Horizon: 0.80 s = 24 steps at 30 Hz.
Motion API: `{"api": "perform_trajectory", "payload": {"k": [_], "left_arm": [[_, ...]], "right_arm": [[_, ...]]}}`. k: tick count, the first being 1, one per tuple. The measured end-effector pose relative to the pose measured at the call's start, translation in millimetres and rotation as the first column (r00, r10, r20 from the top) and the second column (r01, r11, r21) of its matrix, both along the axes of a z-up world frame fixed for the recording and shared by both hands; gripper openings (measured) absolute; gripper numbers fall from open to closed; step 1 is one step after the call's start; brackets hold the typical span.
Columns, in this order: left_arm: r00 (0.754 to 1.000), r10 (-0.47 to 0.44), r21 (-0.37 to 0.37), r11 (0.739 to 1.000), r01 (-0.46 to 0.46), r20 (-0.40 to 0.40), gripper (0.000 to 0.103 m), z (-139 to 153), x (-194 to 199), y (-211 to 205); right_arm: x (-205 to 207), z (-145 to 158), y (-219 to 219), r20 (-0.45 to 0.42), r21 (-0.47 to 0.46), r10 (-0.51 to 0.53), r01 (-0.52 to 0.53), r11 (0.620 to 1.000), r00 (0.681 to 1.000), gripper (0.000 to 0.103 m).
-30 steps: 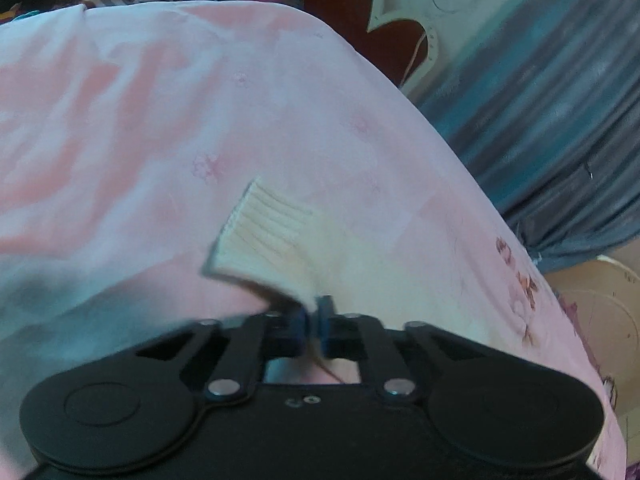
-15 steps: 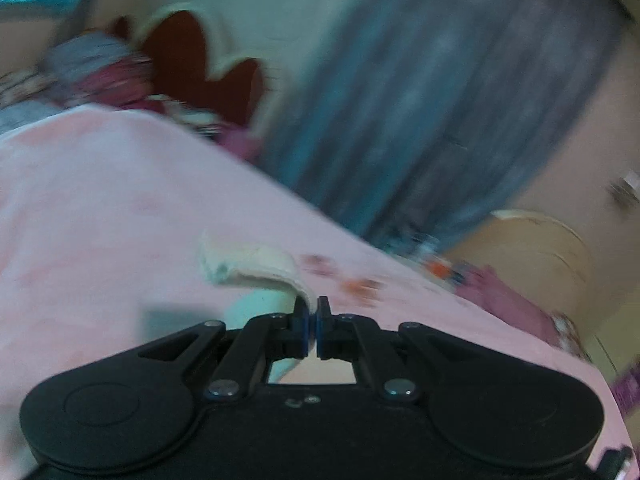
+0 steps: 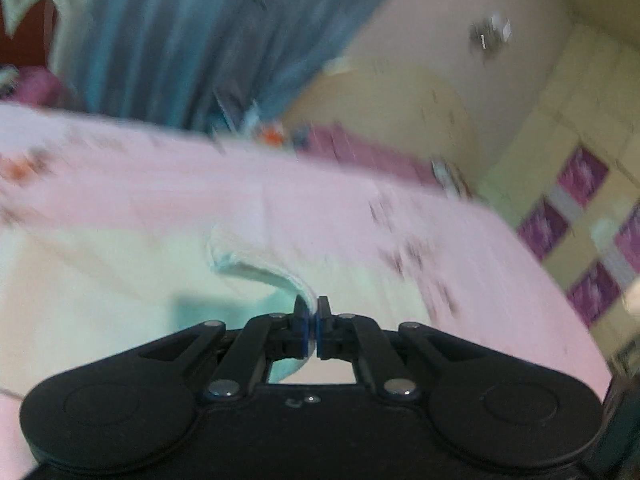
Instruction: Fold small clothes
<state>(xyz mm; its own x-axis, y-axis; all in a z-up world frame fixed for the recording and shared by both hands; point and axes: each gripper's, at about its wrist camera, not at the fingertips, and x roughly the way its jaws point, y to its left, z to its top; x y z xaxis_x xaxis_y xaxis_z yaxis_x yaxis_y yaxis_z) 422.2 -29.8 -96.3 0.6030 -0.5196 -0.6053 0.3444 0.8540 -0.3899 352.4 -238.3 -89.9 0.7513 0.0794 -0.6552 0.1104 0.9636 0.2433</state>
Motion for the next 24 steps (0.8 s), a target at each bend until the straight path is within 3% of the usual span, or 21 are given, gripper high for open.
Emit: {"api": "perform_trajectory", "payload": {"k": [3,6,10,14,22,24], "left_arm": [[0.997,-0.033,0.076,0.996,0.038,-0.07,0.022,-24,-4,-22],[0.993,0.002,0.064,0.998,0.006,-0.117,0.03,-30,0,-12],[0.996,0.082,0.105,0.991,-0.078,-0.027,0.055,-15,-17,14],[0.984,0.176,0.179,0.968,-0.179,0.034,0.06,-9,-35,54],[0.956,0.294,0.301,0.91,-0.285,0.019,0.059,-28,-56,97],[0.947,0.321,0.299,0.903,-0.31,0.011,0.059,-31,-55,105]], "right_arm": [[-4,-5,-19,-0.016,0.036,-0.007,0.008,0.999,1.0,0.08],[-6,-5,-27,-0.014,0.072,0.014,-0.013,0.997,1.0,0.08],[-1,-5,-19,-0.009,0.112,0.071,-0.069,0.991,0.997,0.08],[10,-7,-7,-0.016,0.165,0.116,-0.112,0.98,0.993,0.08],[25,-18,15,-0.075,0.16,0.146,-0.132,0.978,0.986,0.079],[27,-17,20,-0.075,0.146,0.15,-0.138,0.98,0.986,0.045]]}}
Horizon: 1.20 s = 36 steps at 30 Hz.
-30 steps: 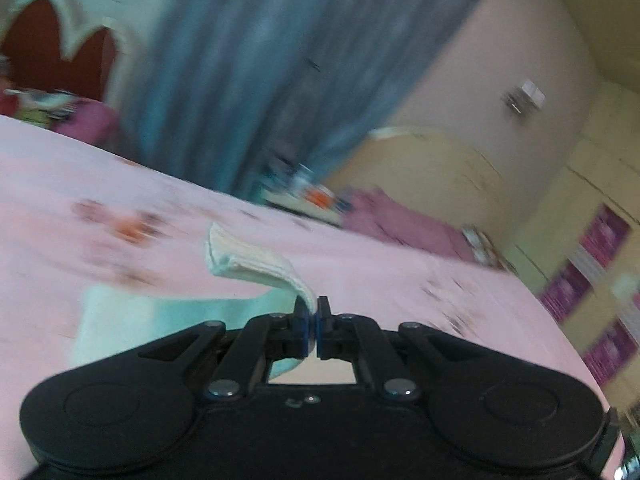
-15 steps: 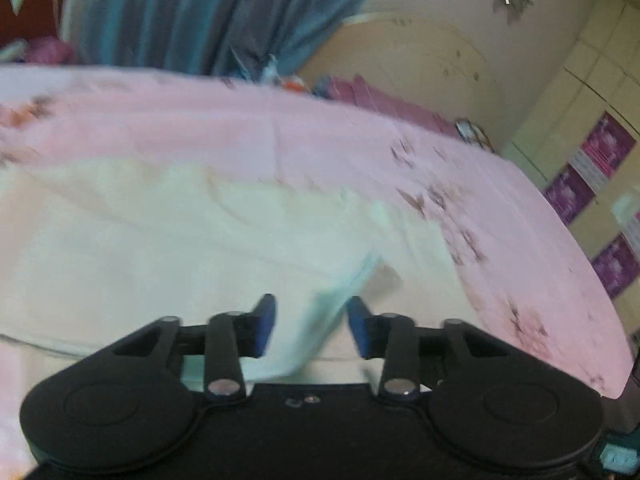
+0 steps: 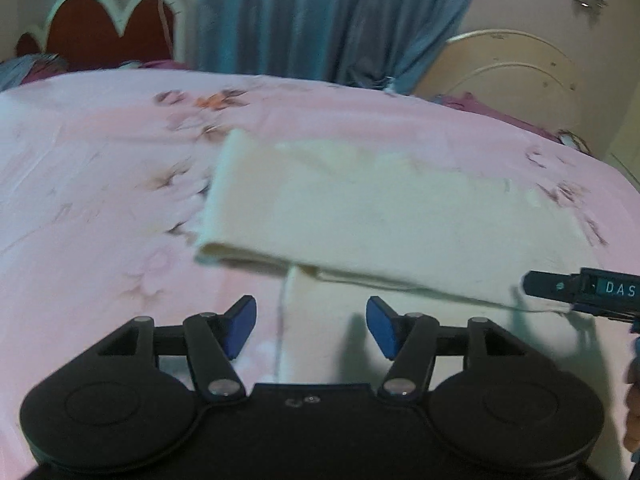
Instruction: Fold small clothes
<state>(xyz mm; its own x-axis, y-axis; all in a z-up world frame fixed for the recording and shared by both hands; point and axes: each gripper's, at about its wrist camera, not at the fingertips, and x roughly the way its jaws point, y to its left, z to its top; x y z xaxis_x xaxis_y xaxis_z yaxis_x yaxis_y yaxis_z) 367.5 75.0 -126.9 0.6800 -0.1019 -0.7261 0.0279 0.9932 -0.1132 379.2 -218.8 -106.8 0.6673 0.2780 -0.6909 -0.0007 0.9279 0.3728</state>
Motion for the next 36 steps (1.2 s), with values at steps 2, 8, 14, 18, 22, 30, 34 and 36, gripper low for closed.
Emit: {"api": "perform_trajectory", "payload": {"k": [2,8,14,18,22,30,34,36], "left_arm": [[1.0,0.018,0.006,1.0,-0.018,-0.001,0.059,-4,6,1],[0.998,0.054,0.043,0.998,-0.054,0.016,0.059,-14,18,0],[0.996,0.069,0.065,0.995,-0.072,0.048,0.059,-18,27,-3],[0.994,0.082,0.064,0.994,-0.086,0.07,0.052,-18,30,1],[0.993,0.07,0.059,0.995,-0.075,0.09,0.039,-18,29,2],[0.994,0.018,0.05,0.998,-0.023,0.11,0.011,-21,29,-1],[0.994,-0.017,0.057,0.998,0.011,0.104,0.01,-13,26,-1],[0.996,-0.009,0.031,0.999,0.007,0.089,0.016,-9,27,3]], "right_arm": [[3,-2,1,-0.019,0.015,0.004,-0.004,1.0,1.0,0.009],[2,13,0,0.056,-0.028,0.033,-0.032,0.999,0.998,0.003],[2,47,-22,0.175,-0.15,0.064,-0.037,0.988,0.983,0.003],[8,37,-47,0.131,-0.206,0.048,-0.02,0.978,0.99,0.003],[12,15,-69,0.058,-0.194,0.027,-0.015,0.981,0.998,0.003],[16,-12,-85,-0.002,-0.218,-0.008,0.007,0.976,1.0,0.003],[10,-4,-87,0.005,-0.212,-0.018,0.019,0.977,1.0,0.003],[8,-7,-89,-0.005,-0.216,-0.018,0.017,0.976,1.0,0.003]]}}
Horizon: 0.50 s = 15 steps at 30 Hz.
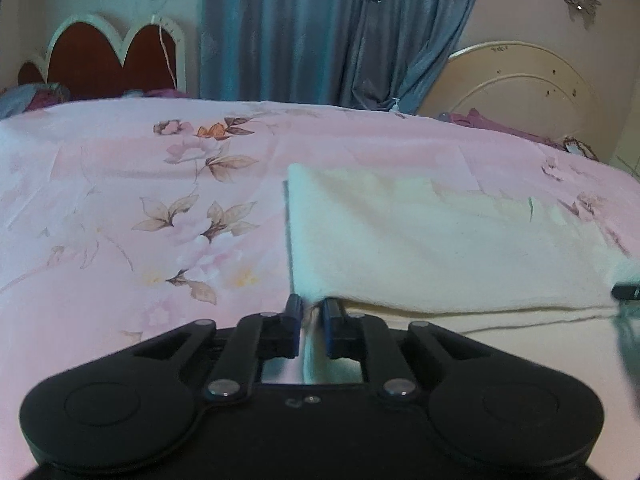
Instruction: Fold small clothes
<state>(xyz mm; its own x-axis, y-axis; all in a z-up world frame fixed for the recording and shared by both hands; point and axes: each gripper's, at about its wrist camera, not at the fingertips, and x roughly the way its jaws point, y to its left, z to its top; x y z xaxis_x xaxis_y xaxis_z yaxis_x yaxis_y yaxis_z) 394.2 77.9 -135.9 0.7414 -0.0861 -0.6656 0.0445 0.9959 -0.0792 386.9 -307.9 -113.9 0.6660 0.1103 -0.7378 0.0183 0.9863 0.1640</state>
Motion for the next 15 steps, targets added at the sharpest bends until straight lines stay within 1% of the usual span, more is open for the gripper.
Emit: {"api": "perform_trajectory", "payload": {"k": [1,3,5,7,8,9,10,11,12,15], "left_arm": [[1.0,0.004,-0.016,1.0,-0.004,-0.004,0.022,3,-1,3],[1.0,0.018,-0.025,1.0,-0.017,0.004,0.027,10,-4,9],[0.999,0.031,-0.036,0.999,-0.03,0.018,0.027,19,-7,15],[0.998,0.049,-0.065,0.997,-0.047,0.028,0.028,27,-7,19],[0.998,0.048,-0.078,0.996,-0.045,0.032,0.028,30,-6,19],[0.999,0.04,-0.083,0.996,-0.037,0.035,0.029,33,-4,17],[0.999,0.029,-0.082,0.996,-0.025,0.039,0.029,36,-1,13],[0.999,0.018,-0.082,0.997,-0.015,0.043,0.029,37,3,9],[0.999,0.008,-0.082,0.997,-0.005,0.046,0.029,37,6,4],[0.999,-0.025,-0.088,0.996,0.028,0.032,0.029,34,20,-12]], "right_arm": [[-2,1,-3,0.009,0.009,-0.007,0.007,1.0,1.0,0.003],[-2,5,-7,0.012,0.031,-0.03,0.029,0.999,0.999,0.003],[-5,13,-9,0.041,0.026,-0.047,0.046,0.999,0.998,0.003],[-8,19,-9,0.067,0.005,-0.058,0.058,0.998,0.996,0.003],[-9,22,-8,0.078,0.0,-0.064,0.064,0.998,0.995,0.004],[-9,25,-8,0.088,0.0,-0.069,0.069,0.998,0.994,0.009],[-9,26,-8,0.098,-0.008,-0.085,0.086,0.996,0.992,0.033],[-11,29,-7,0.118,-0.017,-0.105,0.107,0.994,0.987,0.067],[-13,31,-6,0.144,-0.024,-0.118,0.123,0.992,0.983,0.074],[-11,36,-2,0.163,-0.026,-0.107,0.113,0.993,0.981,0.073]]}}
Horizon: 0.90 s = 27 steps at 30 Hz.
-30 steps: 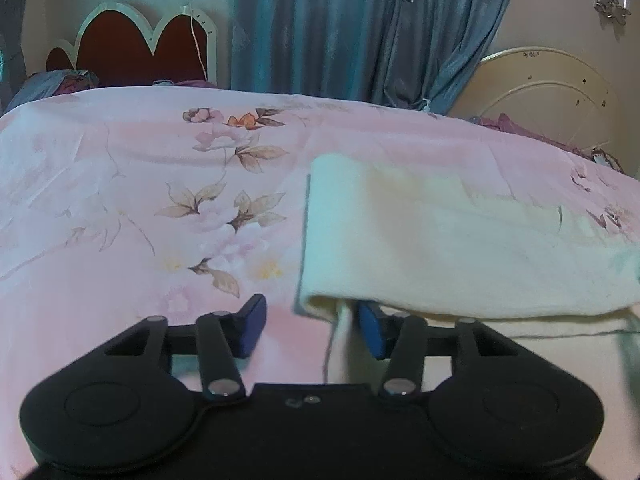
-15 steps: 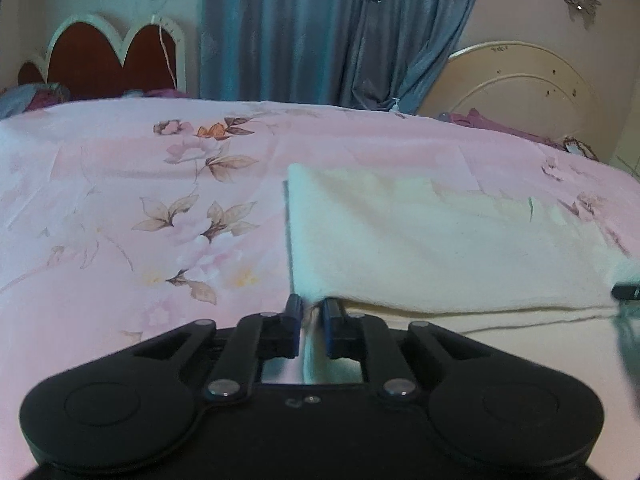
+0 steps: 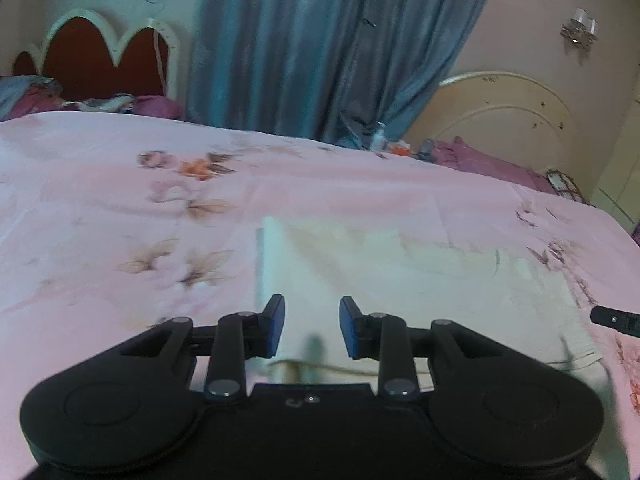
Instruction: Fold small clothes
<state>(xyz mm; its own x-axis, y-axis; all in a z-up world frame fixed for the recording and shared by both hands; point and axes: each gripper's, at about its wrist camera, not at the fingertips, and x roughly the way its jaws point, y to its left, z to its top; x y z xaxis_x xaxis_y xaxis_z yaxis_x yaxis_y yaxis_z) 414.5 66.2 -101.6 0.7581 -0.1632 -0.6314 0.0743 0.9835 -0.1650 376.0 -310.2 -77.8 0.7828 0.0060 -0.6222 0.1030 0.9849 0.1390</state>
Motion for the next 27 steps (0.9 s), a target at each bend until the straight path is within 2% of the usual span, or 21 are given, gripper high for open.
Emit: {"api": "perform_trajectory", "payload": {"k": [1,4,5,10,16,19,22,25,27], "left_arm": [[1.0,-0.014,0.0,1.0,0.014,-0.008,0.029,-3,6,-6],[0.999,-0.032,0.005,0.999,0.032,-0.034,0.029,-12,22,-20],[0.999,-0.03,0.007,1.0,0.03,-0.043,0.029,-14,26,-23],[0.999,-0.013,0.047,0.999,0.015,-0.049,0.03,-24,47,-30],[0.997,0.031,0.092,0.995,-0.024,-0.077,0.032,-45,72,-21],[0.997,0.036,0.095,0.995,-0.03,-0.066,0.032,-47,73,-18],[0.997,0.03,0.102,0.995,-0.023,-0.069,0.032,-46,72,-18],[0.996,0.038,0.104,0.994,-0.03,-0.082,0.031,-41,70,-21],[0.996,0.031,0.123,0.992,-0.021,-0.079,0.031,-41,68,-24]], "right_arm": [[3,0,2,0.002,0.004,0.008,-0.008,1.0,1.0,0.072],[18,-5,13,-0.028,0.012,0.048,-0.047,0.999,0.998,0.049],[24,-9,17,-0.04,0.016,0.06,-0.06,0.998,0.997,0.047],[46,-24,32,-0.072,0.022,0.08,-0.079,0.997,0.994,0.047],[59,-38,34,-0.096,-0.048,0.083,-0.088,0.995,0.992,0.047],[61,-50,26,-0.099,-0.104,0.075,-0.085,0.991,0.992,0.047],[62,-48,21,-0.108,-0.099,0.07,-0.081,0.992,0.992,0.047],[58,-42,20,-0.082,-0.074,0.065,-0.071,0.995,0.995,0.047],[59,-49,20,-0.101,-0.098,0.074,-0.084,0.992,0.992,0.047]]}}
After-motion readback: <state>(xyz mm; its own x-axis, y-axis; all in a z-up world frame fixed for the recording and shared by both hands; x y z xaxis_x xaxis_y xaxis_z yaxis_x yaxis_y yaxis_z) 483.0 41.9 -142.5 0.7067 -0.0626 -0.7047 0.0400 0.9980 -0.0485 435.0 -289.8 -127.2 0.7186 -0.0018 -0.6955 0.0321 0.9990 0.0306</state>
